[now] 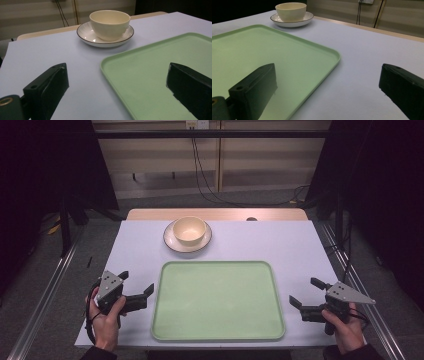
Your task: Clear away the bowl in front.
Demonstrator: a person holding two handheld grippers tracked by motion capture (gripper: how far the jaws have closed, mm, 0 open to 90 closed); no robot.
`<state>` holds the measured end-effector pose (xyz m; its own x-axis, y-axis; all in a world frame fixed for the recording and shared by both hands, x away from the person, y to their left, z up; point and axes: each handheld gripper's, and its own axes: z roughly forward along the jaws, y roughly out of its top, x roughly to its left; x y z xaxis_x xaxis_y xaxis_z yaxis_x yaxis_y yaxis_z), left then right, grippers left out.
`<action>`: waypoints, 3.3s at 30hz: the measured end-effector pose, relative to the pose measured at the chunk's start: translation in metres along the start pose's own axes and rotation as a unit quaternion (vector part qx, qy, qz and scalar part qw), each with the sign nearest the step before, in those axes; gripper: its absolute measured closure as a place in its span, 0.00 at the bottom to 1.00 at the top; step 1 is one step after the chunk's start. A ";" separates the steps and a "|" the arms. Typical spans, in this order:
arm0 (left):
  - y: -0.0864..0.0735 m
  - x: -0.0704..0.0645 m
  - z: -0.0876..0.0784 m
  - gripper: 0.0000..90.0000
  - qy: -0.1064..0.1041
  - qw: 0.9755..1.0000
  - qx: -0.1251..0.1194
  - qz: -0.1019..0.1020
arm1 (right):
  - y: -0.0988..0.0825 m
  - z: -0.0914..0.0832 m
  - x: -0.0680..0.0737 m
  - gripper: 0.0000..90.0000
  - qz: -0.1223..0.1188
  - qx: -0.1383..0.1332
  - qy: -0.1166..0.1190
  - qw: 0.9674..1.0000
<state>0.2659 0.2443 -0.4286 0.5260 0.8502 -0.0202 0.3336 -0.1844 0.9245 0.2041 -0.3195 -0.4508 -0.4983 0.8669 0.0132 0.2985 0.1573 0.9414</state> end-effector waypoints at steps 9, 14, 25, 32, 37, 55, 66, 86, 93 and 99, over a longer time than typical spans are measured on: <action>0.013 0.003 0.009 0.04 -0.008 1.000 -0.009 0.003 | 0.000 0.000 0.000 0.01 0.002 -0.001 -0.001 1.000; 0.018 0.002 0.016 0.04 -0.007 1.000 -0.009 0.015 | 0.000 0.000 0.000 0.01 -0.002 -0.003 -0.001 1.000; 0.029 0.003 0.038 0.04 0.005 0.998 0.009 0.057 | 0.000 -0.001 -0.001 0.01 -0.001 -0.004 -0.001 1.000; 0.039 -0.001 0.054 0.05 -0.026 0.999 0.006 0.046 | 0.000 0.000 -0.001 0.01 -0.001 -0.005 0.000 1.000; 0.046 0.000 0.064 0.05 -0.034 0.999 0.002 0.040 | 0.000 0.000 -0.001 0.01 0.000 -0.004 0.002 1.000; 0.068 0.016 0.095 0.05 -0.055 0.998 0.002 0.022 | 0.000 0.001 -0.001 0.01 -0.001 -0.006 0.003 1.000; 0.082 0.021 0.119 0.05 -0.061 0.998 0.020 0.006 | 0.000 0.001 -0.001 0.01 -0.002 -0.006 0.004 1.000; 0.099 0.047 0.161 0.10 -0.020 0.997 0.063 -0.036 | 0.000 0.001 -0.001 0.01 -0.002 -0.008 0.006 1.000; 0.106 0.050 0.184 0.13 0.017 0.994 0.103 -0.042 | 0.000 0.001 -0.001 0.01 -0.003 -0.009 0.007 1.000; 0.108 0.049 0.202 0.16 0.029 0.990 0.133 -0.023 | 0.000 0.001 0.000 0.01 -0.004 -0.007 0.011 1.000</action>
<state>0.4858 0.1666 -0.4070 0.4616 0.8866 -0.0309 0.5547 -0.2613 0.7899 0.2054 -0.3191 -0.4516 -0.5189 0.8547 0.0125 0.2824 0.1576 0.9463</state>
